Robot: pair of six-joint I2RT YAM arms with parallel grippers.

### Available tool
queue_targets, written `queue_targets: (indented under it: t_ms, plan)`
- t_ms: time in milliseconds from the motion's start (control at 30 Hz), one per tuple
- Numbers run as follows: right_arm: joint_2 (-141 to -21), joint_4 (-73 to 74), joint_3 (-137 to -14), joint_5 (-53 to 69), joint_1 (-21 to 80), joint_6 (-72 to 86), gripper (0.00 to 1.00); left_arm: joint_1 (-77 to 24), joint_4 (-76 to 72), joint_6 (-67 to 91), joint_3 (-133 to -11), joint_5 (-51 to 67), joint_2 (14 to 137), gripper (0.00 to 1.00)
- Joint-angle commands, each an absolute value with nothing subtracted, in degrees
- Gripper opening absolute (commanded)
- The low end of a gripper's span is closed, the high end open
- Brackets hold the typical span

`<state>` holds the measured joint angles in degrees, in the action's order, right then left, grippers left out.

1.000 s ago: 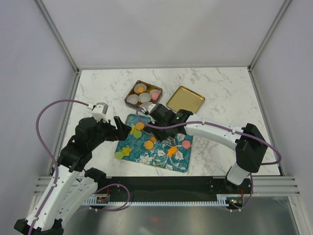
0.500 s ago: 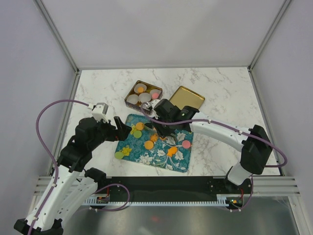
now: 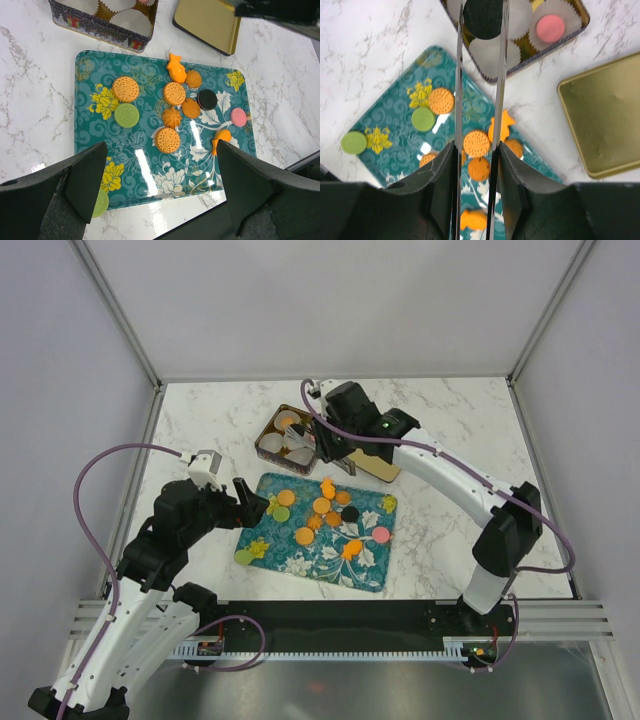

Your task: Pack the cookies

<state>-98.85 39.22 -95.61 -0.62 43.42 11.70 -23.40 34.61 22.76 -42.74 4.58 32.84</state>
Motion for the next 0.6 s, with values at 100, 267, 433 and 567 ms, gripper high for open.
queue_targets:
  t_ms: [100, 267, 433, 567]
  plan:
    - [-110.7, 36.4, -106.6, 1.0, 40.5, 12.0, 0.37, -23.6, 33.3, 20.8, -42.6, 3.4, 32.3, 0.98]
    - [-116.6, 36.1, -110.7, 2.1, 40.2, 12.6, 0.37, -23.6, 33.3, 20.8, -42.6, 3.7, 32.6, 0.98]
    - [-119.1, 35.9, -111.4, 1.9, 40.2, 12.6, 0.37, -23.7, 33.3, 20.9, -42.6, 3.7, 32.5, 0.98]
    - [-119.3, 35.6, -110.7, 1.3, 40.2, 12.4, 0.40, -23.7, 33.3, 20.9, -42.6, 3.7, 32.5, 0.98]
